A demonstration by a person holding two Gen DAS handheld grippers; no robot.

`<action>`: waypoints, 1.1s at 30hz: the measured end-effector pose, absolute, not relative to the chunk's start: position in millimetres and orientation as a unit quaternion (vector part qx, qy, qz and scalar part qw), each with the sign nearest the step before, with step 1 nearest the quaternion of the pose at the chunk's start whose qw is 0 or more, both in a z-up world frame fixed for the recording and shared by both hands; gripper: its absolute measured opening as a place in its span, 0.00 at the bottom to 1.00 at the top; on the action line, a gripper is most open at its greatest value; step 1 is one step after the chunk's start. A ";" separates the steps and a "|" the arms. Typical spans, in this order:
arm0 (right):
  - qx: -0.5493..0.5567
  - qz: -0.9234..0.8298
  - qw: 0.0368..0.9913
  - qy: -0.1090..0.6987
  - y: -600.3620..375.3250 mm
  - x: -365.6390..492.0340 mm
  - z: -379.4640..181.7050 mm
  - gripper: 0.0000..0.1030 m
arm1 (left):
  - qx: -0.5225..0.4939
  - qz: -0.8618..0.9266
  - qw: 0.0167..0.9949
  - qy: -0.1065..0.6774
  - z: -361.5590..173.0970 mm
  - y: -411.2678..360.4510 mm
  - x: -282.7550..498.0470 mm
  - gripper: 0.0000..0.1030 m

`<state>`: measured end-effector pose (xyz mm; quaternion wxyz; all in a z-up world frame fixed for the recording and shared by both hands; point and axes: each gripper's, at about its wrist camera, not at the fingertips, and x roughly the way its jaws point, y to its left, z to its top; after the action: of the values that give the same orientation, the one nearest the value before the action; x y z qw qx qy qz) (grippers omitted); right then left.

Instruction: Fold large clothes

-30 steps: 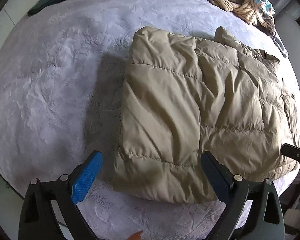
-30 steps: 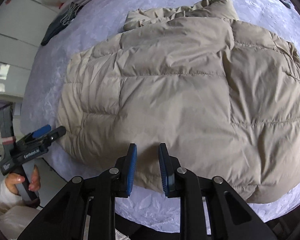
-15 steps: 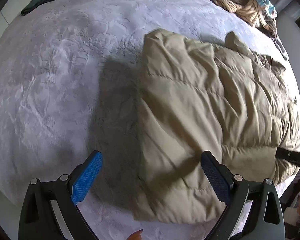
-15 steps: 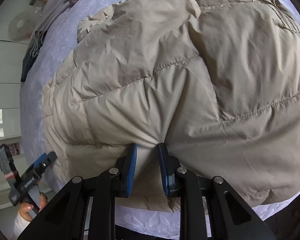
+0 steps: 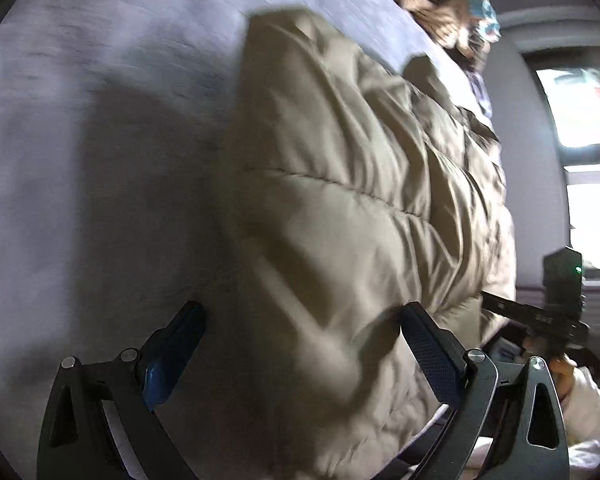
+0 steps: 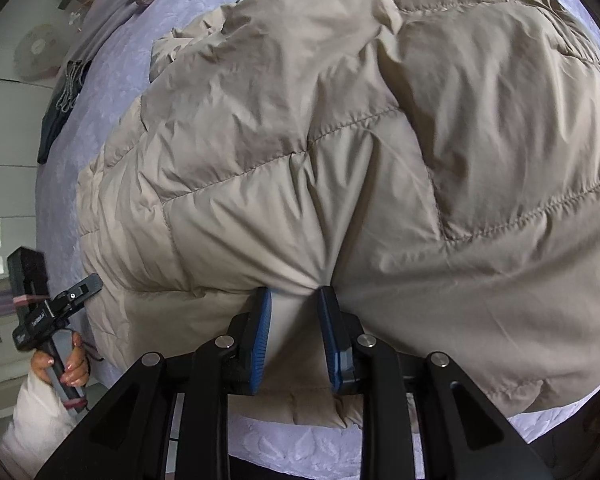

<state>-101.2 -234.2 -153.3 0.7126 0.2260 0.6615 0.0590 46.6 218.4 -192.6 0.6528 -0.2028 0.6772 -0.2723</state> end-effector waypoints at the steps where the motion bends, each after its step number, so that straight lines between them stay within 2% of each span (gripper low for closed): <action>1: 0.226 0.059 0.713 0.661 -232.4 -102.0 -153.5 0.28 | -0.204 -0.283 0.648 0.677 -195.6 211.5 50.6 0.96; 6: 0.221 0.057 0.718 0.657 -226.2 -102.4 -153.1 0.30 | -0.218 -0.340 0.610 0.681 -207.9 175.0 71.2 0.96; 7: 0.220 0.056 0.719 0.657 -224.3 -102.9 -152.6 0.31 | -0.210 -0.344 0.605 0.687 -211.1 167.9 73.0 0.92; 8: 0.219 0.055 0.720 0.656 -222.8 -102.7 -152.1 0.33 | -0.200 -0.347 0.605 0.689 -212.2 163.8 73.5 0.83; 9: 0.218 0.054 0.720 0.656 -220.8 -102.9 -151.1 0.33 | -0.198 -0.354 0.598 0.691 -213.4 162.0 72.9 0.56; 10: 0.214 0.054 0.721 0.657 -217.4 -102.6 -148.9 0.34 | -0.212 -0.363 0.583 0.696 -214.6 162.9 73.1 0.41; 13: 0.179 0.061 0.737 0.649 -208.2 -101.2 -132.6 0.34 | -0.219 -0.365 0.586 0.689 -204.3 165.5 74.1 0.29; 16: 0.145 0.064 0.776 0.610 -204.6 -99.7 -109.9 0.32 | -0.214 -0.364 0.593 0.685 -189.2 168.0 70.8 0.28; 17: 0.136 0.062 0.788 0.598 -204.5 -97.2 -104.6 0.20 | -0.212 -0.364 0.595 0.685 -183.6 168.2 69.6 0.28; 19: 0.121 0.056 0.800 0.585 -206.3 -88.3 -103.3 0.14 | -0.208 -0.360 0.599 0.684 -170.3 166.2 67.4 0.28; 26: 0.170 0.063 0.785 0.592 -228.3 -47.4 -157.9 0.08 | -0.228 -0.329 0.621 0.673 -94.9 140.7 58.5 0.28; 33: 0.242 0.111 0.759 0.594 -256.2 -30.7 -190.2 0.03 | -0.207 -0.298 0.643 0.675 -27.0 56.2 52.1 0.28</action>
<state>-30.7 -256.2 -190.2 0.7594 0.2418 0.5936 0.1115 52.1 56.2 -27.0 0.6425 -0.2072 0.6751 -0.2976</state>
